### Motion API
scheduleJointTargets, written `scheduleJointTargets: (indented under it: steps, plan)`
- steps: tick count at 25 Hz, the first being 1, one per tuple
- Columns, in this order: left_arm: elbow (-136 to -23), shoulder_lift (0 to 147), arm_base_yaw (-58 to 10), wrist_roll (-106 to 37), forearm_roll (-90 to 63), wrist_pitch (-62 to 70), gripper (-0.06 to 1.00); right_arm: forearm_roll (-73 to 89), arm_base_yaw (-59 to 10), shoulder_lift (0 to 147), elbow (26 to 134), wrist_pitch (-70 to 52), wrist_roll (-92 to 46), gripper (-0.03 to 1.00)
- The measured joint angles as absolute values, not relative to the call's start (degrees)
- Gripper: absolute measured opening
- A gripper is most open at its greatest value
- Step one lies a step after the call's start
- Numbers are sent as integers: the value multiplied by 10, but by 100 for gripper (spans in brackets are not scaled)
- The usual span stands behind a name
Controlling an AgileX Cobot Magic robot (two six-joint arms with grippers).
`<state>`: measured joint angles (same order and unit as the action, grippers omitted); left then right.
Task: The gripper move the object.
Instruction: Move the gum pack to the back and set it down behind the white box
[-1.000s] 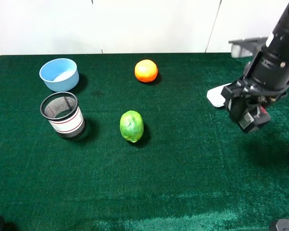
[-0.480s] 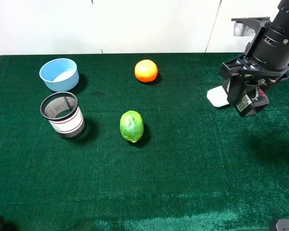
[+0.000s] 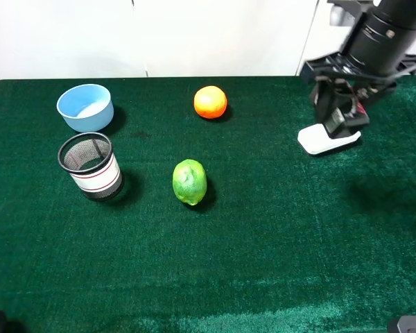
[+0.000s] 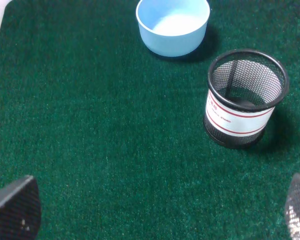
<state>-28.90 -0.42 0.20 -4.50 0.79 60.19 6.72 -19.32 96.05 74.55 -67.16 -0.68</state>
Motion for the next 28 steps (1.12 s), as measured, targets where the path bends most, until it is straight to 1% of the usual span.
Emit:
scheduleJointTargets:
  steps: [7, 13, 20, 28]
  plan:
    - [-289, -4, 2, -45, 8, 602, 99, 49, -191, 1051, 869, -667, 27, 33]
    - [-289, -4, 2, -45, 8, 602, 99, 48, -161, 1131, 957, -659, 53, 33]
    - [-289, -4, 2, -45, 8, 602, 99, 48, -137, 1188, 978, -611, 77, 33]
    - [-289, -4, 2, -45, 8, 602, 99, 44, -132, 1233, 978, -548, 96, 33]
